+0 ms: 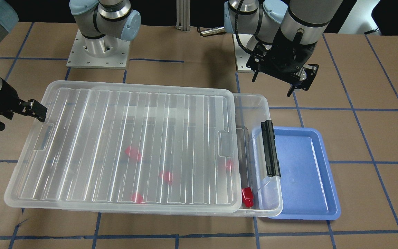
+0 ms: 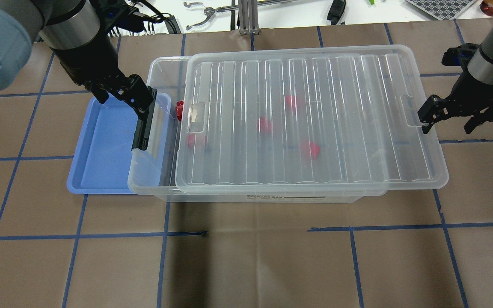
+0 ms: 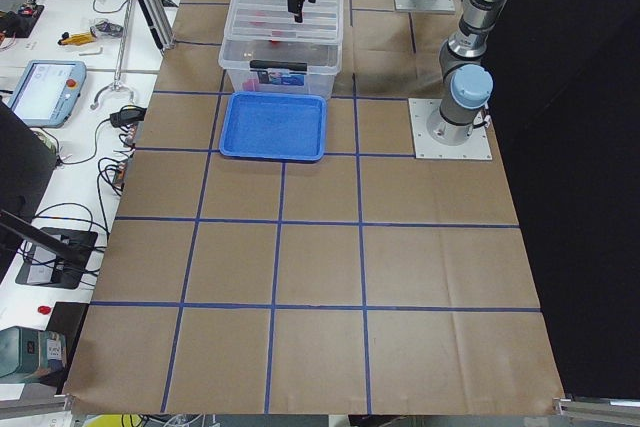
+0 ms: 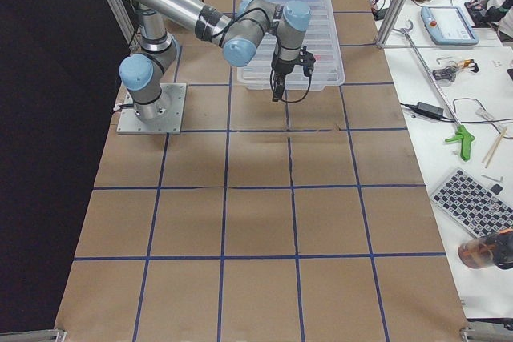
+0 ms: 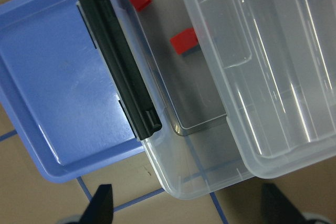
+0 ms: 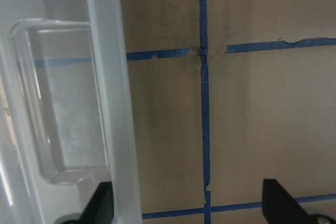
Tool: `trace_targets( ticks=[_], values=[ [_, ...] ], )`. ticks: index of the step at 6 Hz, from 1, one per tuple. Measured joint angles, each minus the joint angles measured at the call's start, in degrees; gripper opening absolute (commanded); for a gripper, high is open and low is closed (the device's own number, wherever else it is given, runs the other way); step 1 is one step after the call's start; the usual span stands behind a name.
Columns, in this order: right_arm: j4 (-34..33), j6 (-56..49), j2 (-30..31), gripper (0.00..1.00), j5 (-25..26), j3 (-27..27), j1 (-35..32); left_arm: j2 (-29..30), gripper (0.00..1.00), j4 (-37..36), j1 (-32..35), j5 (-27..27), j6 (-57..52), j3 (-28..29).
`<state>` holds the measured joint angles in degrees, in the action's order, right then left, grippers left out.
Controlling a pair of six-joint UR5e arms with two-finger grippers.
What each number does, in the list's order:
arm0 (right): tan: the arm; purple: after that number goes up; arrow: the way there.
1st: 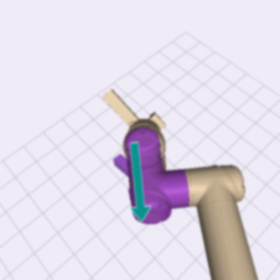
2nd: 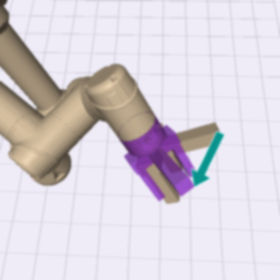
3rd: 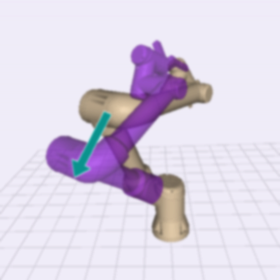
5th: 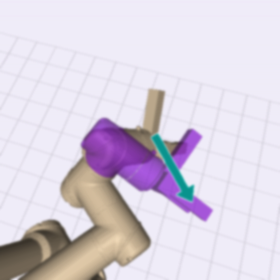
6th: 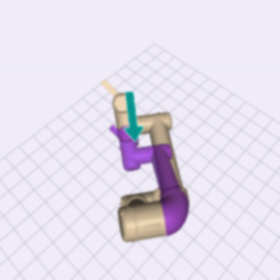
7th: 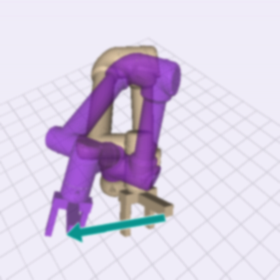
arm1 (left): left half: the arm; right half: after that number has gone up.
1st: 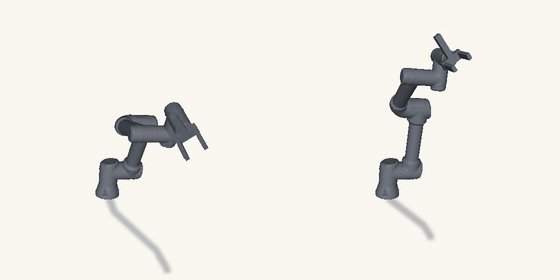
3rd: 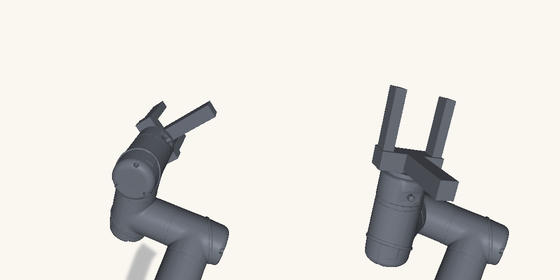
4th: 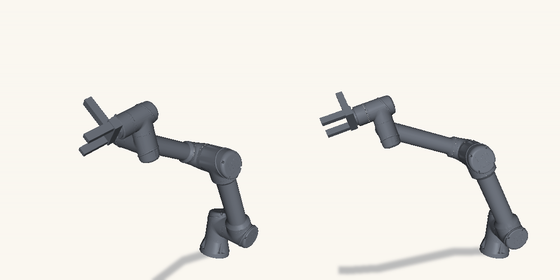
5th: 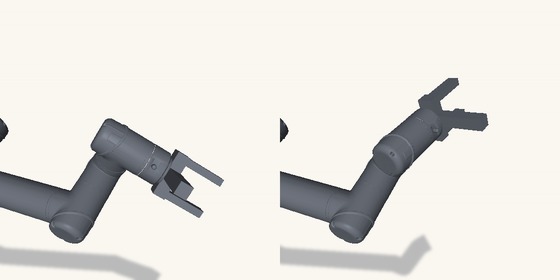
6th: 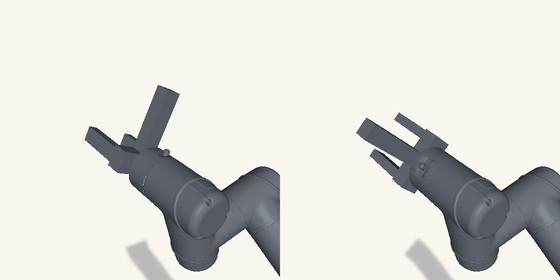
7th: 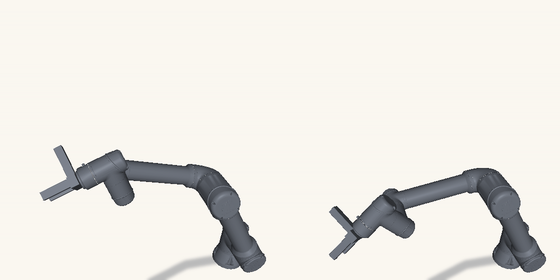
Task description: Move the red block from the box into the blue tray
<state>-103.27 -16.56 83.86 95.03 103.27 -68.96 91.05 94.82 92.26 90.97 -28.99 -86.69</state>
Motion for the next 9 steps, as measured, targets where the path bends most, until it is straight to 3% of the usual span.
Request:
trace_targets(
  ticks=[5,9],
  values=[
    [-0.30,-7.97,0.07,1.00,0.70,-0.12,5.83,0.47,0.97,-1.84,-0.61,-0.31,-33.36,-0.77],
    [-2.42,-13.58,0.07,1.00,2.33,-0.35,8.89,-0.34,0.98,-3.48,-0.67,-0.06,-36.68,-4.09]
  ],
)
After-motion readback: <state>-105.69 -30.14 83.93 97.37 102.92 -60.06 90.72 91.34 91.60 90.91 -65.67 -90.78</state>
